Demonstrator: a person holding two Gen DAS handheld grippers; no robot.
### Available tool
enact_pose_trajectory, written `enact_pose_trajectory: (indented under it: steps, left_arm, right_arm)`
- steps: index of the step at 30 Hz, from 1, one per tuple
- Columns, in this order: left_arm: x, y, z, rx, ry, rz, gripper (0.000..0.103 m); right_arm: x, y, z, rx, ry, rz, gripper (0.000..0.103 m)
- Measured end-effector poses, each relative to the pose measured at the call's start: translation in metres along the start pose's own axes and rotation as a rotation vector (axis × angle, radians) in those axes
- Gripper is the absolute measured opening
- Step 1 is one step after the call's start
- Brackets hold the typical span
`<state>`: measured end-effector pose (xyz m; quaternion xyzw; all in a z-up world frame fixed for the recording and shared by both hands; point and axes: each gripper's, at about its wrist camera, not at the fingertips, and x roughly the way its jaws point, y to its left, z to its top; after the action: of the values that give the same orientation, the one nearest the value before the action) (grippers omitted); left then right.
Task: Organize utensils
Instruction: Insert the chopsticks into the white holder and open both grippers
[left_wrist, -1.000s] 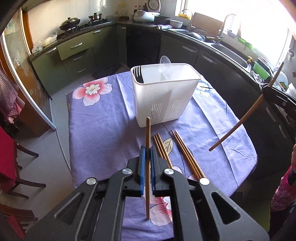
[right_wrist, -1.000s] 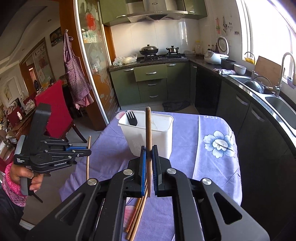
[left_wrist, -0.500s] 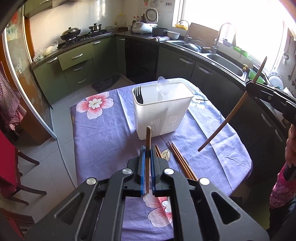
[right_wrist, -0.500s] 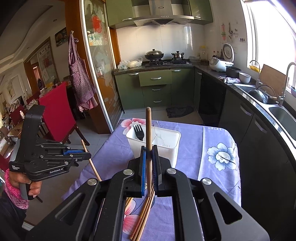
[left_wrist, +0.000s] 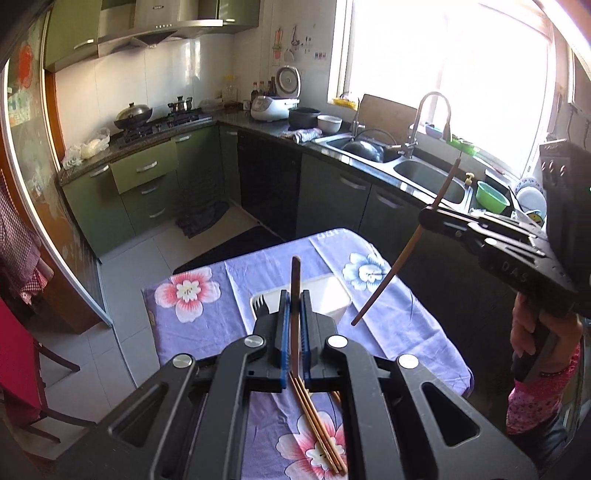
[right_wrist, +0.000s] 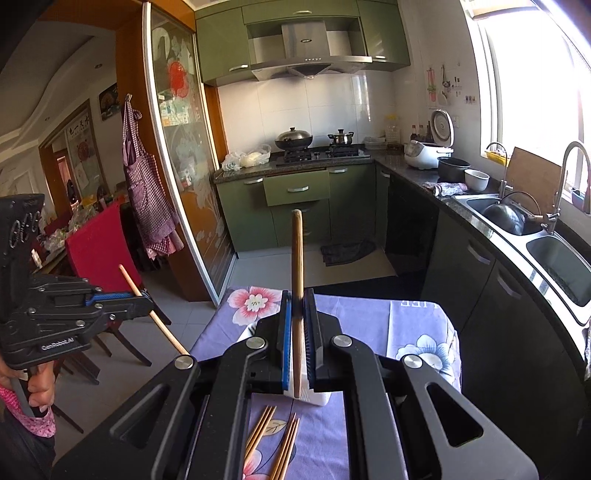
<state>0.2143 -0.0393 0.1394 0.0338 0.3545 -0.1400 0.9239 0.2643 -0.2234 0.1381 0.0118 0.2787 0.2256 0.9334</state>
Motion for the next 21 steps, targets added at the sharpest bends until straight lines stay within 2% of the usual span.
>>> enact_pose_trajectory:
  steps: [4, 8, 12, 19, 21]
  left_arm:
    - [-0.008, -0.004, 0.038, 0.006, -0.072, 0.029, 0.005]
    - [0.014, -0.008, 0.054, 0.012, -0.074, 0.065, 0.005]
    - [0.058, -0.008, 0.051, 0.012, -0.003, 0.087, 0.005]
    - [0.125, 0.002, 0.023, 0.002, 0.149, 0.103, 0.005]
    - [0.136, 0.006, 0.014, -0.007, 0.181, 0.109, 0.011]
  right_arm:
    - [0.013, -0.011, 0.025, 0.029, -0.019, -0.011, 0.007]
    - [0.043, -0.020, 0.032, 0.048, 0.010, -0.017, 0.007]
    - [0.082, -0.024, 0.017, 0.061, 0.069, -0.009, 0.007]
    - [0.139, -0.033, -0.022, 0.059, 0.176, -0.007, 0.008]
    - [0.146, -0.032, -0.029, 0.055, 0.195, 0.001, 0.008]
